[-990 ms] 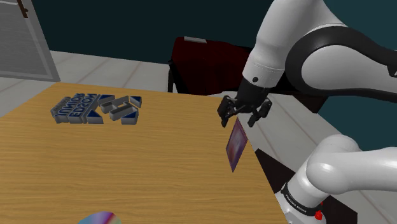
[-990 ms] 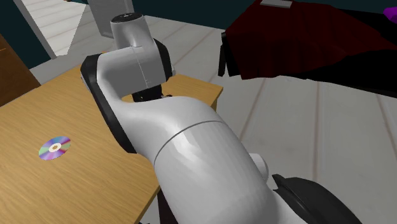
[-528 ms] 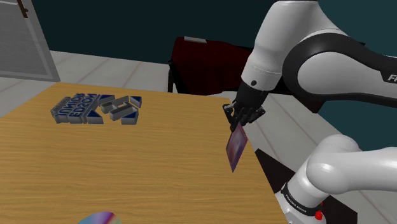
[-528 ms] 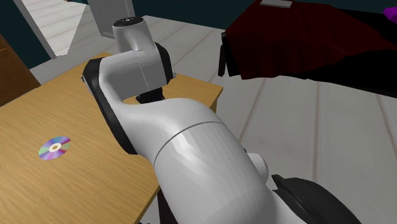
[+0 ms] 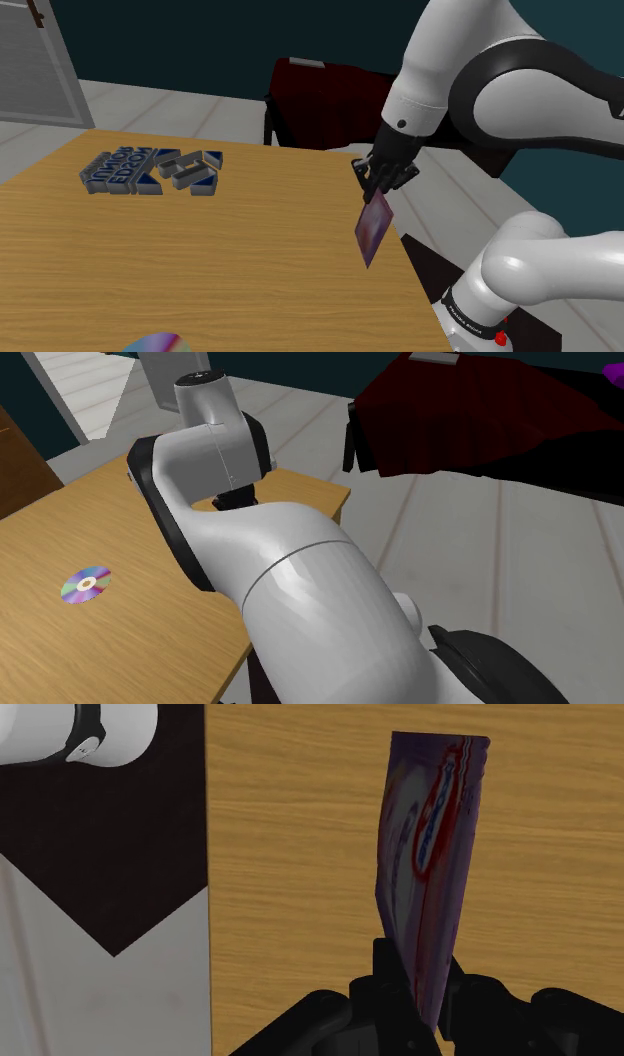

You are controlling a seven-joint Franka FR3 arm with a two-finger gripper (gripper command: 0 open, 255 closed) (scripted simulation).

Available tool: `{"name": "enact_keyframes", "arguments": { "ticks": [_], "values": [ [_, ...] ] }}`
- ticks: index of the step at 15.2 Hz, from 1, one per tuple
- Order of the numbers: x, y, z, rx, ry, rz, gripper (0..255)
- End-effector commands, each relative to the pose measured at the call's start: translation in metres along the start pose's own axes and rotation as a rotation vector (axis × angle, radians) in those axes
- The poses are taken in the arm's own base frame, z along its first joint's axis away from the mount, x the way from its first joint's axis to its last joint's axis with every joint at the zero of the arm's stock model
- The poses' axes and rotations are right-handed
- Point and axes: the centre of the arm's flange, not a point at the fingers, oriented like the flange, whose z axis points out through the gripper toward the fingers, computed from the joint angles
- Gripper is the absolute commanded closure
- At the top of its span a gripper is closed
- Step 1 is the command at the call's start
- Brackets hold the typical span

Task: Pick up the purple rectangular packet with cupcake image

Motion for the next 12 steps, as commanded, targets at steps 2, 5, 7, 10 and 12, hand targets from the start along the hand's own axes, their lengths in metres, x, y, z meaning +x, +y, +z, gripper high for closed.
{"name": "enact_keyframes", "arguments": {
  "ticks": [2, 5, 7, 10, 12],
  "values": [
    [0.001, -0.001, -0.016, 0.000, 0.000, 0.000, 255],
    [0.003, -0.001, -0.032, 0.000, 0.000, 0.000, 255],
    [0.004, -0.002, -0.042, 0.000, 0.000, 0.000, 255],
    [0.006, -0.002, -0.058, 0.000, 0.000, 0.000, 255],
    [0.007, -0.002, -0.068, 0.000, 0.000, 0.000, 255]
  ]
}}
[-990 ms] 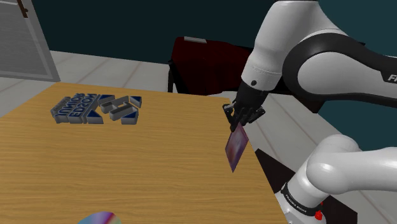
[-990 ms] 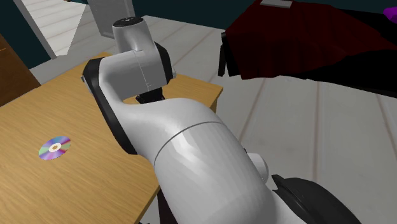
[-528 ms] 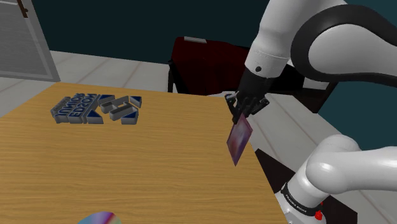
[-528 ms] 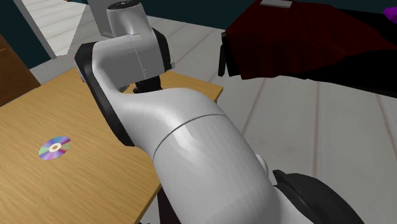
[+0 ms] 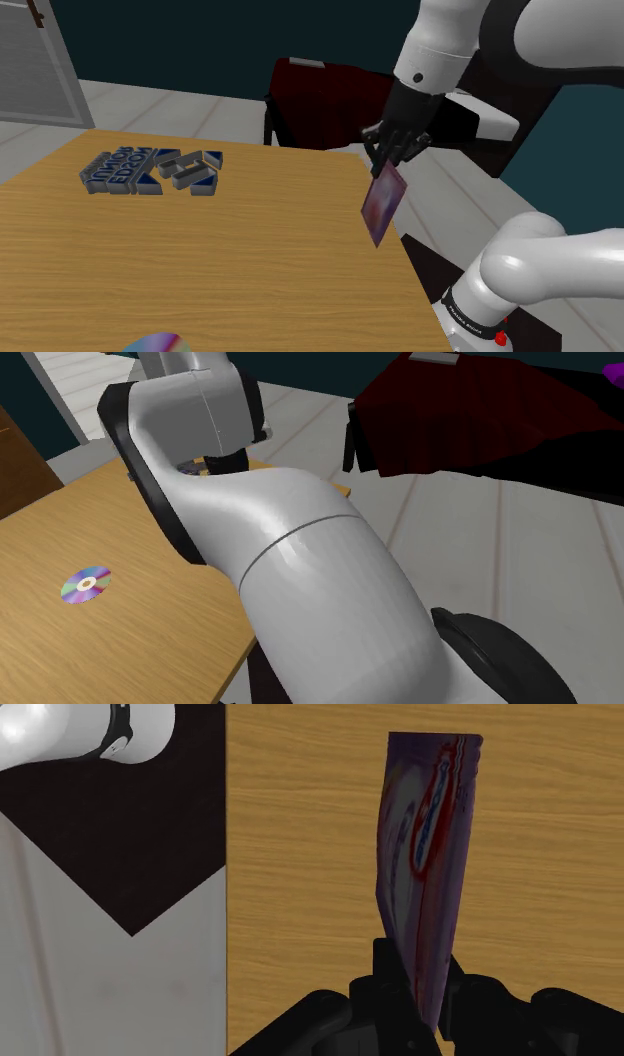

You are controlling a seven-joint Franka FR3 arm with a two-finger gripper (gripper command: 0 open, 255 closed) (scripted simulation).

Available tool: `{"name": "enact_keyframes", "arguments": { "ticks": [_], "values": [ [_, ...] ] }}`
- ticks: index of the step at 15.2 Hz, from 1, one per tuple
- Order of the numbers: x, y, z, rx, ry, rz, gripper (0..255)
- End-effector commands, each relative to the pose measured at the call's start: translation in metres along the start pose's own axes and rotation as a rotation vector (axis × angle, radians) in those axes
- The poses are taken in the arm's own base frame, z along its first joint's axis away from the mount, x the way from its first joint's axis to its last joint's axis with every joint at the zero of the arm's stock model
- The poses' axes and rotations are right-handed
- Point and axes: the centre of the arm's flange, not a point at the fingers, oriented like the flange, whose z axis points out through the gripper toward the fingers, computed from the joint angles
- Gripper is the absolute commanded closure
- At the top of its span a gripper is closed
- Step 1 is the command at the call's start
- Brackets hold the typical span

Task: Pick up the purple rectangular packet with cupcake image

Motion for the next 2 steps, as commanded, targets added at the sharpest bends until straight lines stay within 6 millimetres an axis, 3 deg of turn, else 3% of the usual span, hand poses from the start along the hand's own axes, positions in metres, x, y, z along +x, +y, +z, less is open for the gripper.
{"name": "enact_keyframes", "arguments": {
  "ticks": [1, 2],
  "values": [
    [0.0010, 0.0009, -0.0055, 0.000, 0.000, 0.000, 255],
    [0.0010, 0.0009, -0.0055, 0.000, 0.000, 0.000, 255]
  ]
}}
